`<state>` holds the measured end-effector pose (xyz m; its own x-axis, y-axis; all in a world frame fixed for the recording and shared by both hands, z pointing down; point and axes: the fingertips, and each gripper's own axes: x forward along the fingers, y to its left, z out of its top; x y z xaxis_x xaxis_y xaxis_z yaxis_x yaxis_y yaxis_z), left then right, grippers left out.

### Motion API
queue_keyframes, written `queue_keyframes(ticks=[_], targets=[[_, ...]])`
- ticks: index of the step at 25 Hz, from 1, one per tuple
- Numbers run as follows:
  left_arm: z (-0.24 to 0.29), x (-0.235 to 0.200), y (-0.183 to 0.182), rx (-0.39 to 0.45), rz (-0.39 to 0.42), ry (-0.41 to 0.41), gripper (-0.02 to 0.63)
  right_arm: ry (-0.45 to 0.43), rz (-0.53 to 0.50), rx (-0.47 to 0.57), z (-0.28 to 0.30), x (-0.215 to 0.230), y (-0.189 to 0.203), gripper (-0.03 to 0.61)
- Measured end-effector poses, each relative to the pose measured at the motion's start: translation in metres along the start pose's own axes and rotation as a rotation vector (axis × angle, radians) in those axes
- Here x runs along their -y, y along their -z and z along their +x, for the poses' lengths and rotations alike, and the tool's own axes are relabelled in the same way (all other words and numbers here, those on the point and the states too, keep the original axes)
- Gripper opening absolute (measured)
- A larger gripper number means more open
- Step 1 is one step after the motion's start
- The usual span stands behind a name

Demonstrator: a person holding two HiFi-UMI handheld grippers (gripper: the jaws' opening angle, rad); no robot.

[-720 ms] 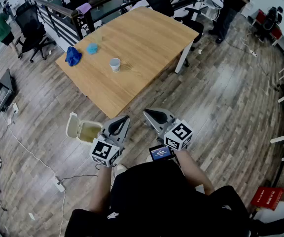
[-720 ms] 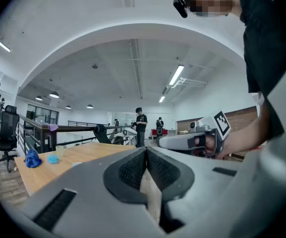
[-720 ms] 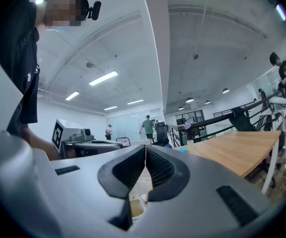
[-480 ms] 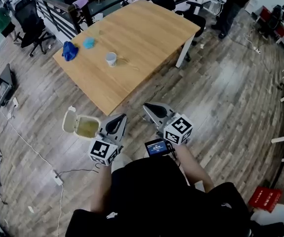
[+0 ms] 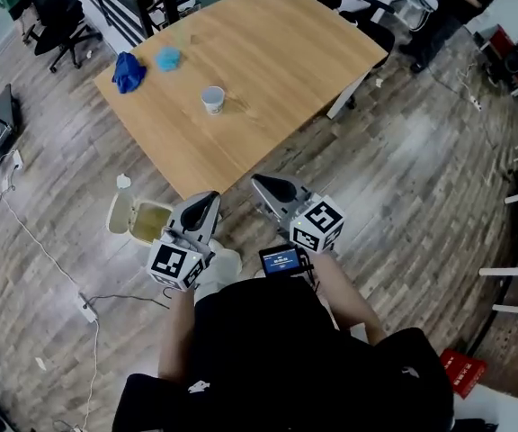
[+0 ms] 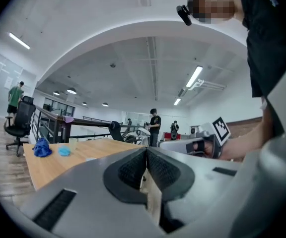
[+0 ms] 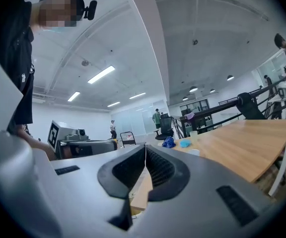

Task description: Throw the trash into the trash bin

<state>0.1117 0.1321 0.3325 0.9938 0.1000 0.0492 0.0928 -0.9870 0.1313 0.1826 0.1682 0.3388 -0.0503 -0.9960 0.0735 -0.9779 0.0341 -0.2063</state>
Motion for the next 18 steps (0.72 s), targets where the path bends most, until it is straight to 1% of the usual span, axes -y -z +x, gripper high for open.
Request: queue_keyframes(ticks=[2, 6, 9, 13, 15, 18], targets=[[0.011, -0.023, -0.013, 0.038, -0.027, 0.006, 0.009, 0.001, -0.011, -0.022, 0.022, 0.011, -0.006, -0.002], [0.027, -0.062, -0.028, 0.067, -0.023, 0.011, 0.009, 0.012, -0.029, -0.051, 0.06, 0.029, -0.018, -0.002], [0.028, -0.091, -0.029, 0.092, -0.048, 0.016, 0.009, 0.003, -0.048, -0.091, 0.088, 0.035, -0.014, -0.002], [0.028, -0.123, -0.03, 0.119, -0.078, 0.011, 0.009, 0.008, -0.039, -0.116, 0.119, 0.037, -0.011, 0.0], [0.033, -0.13, -0.028, 0.117, -0.097, 0.01, 0.009, 0.009, -0.045, -0.132, 0.129, 0.04, -0.011, -0.001], [0.041, -0.138, -0.024, 0.099, -0.088, 0.01, 0.009, -0.002, -0.054, -0.15, 0.143, 0.051, -0.011, 0.0]])
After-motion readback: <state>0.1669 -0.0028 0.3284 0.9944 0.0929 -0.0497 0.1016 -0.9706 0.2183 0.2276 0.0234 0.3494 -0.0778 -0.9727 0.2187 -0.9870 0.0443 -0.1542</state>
